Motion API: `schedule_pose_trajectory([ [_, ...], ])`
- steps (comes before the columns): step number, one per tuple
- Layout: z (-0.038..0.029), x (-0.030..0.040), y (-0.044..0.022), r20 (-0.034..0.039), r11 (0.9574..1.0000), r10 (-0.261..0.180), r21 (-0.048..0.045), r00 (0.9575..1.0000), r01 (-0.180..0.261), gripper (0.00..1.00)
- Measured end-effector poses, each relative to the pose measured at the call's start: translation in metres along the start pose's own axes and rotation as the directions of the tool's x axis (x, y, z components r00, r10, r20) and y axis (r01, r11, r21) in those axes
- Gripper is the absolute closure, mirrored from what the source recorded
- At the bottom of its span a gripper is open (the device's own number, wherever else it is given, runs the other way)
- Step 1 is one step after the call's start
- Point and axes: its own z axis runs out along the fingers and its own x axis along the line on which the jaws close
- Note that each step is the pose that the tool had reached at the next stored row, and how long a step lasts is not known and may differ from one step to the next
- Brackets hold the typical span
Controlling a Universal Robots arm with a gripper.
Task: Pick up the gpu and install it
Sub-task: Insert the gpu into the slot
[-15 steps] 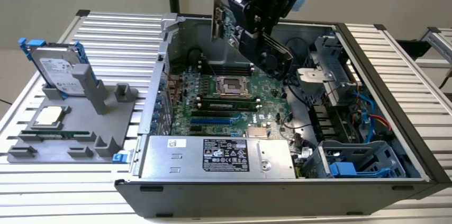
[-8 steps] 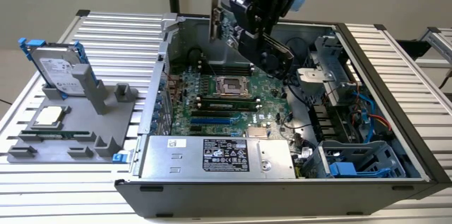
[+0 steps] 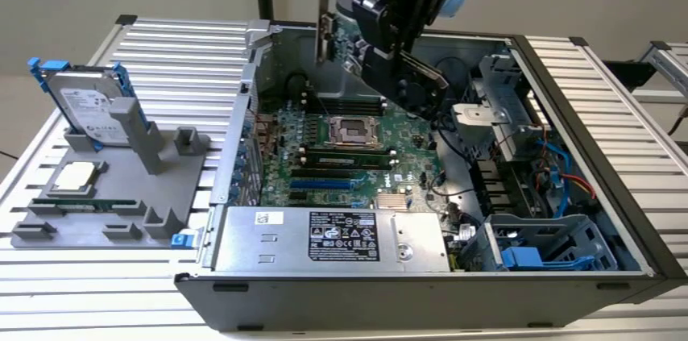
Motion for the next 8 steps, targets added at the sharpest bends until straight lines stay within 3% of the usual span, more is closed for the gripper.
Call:
schedule_pose_trajectory([
  [8,0.0000,0.0000,0.0000,-0.0025,0.9987,-0.052,-0.0007,0.9987,0.052,1.00],
])
